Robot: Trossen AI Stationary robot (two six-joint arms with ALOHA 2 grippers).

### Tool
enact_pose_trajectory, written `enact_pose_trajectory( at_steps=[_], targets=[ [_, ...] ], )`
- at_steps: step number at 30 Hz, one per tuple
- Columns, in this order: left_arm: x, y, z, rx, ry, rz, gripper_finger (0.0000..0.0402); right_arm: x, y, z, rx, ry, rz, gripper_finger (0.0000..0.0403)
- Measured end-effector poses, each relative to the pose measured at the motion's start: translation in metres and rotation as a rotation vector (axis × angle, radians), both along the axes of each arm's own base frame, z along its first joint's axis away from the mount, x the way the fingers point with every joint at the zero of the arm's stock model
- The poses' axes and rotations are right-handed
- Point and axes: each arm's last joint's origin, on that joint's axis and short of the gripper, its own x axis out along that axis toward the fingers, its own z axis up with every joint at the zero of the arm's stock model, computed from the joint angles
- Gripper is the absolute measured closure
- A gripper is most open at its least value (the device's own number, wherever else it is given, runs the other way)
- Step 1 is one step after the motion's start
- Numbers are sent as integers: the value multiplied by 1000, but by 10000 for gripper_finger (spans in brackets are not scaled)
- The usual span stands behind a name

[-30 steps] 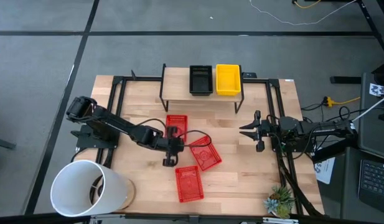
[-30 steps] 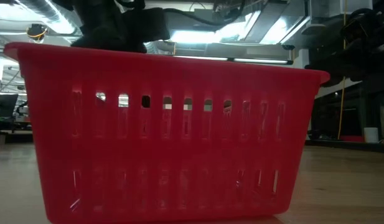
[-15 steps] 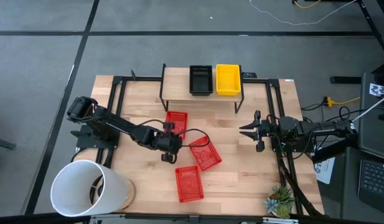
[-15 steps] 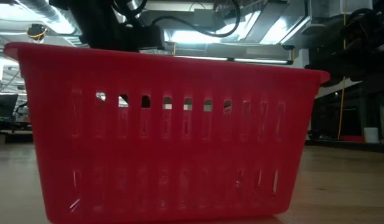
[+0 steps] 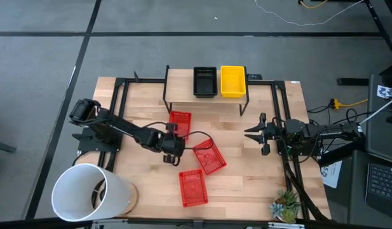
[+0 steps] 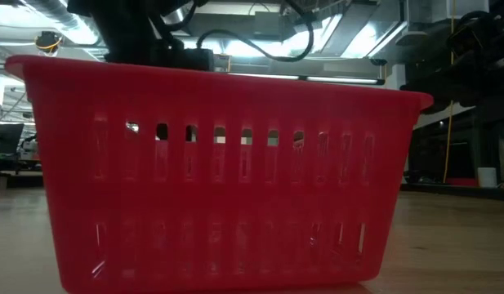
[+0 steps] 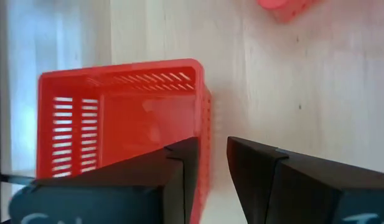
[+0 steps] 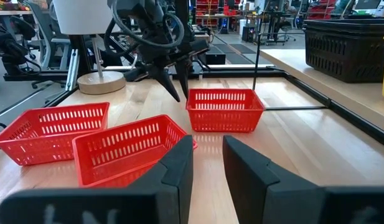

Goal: Stack baskets on shelf by color
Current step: Put the top red basket on the shelf

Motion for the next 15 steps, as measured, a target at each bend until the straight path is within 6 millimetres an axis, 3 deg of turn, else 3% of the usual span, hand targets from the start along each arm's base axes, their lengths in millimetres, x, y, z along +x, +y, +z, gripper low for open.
enact_pose_trajectory(
  at_steps=[8, 15],
  targets=[
    [1, 9, -10, 10, 56, 30, 321, 0, 0, 0, 0, 0, 0, 315],
    [1, 3, -4, 73, 17, 28, 321, 0, 0, 0, 0, 0, 0, 315]
  ],
)
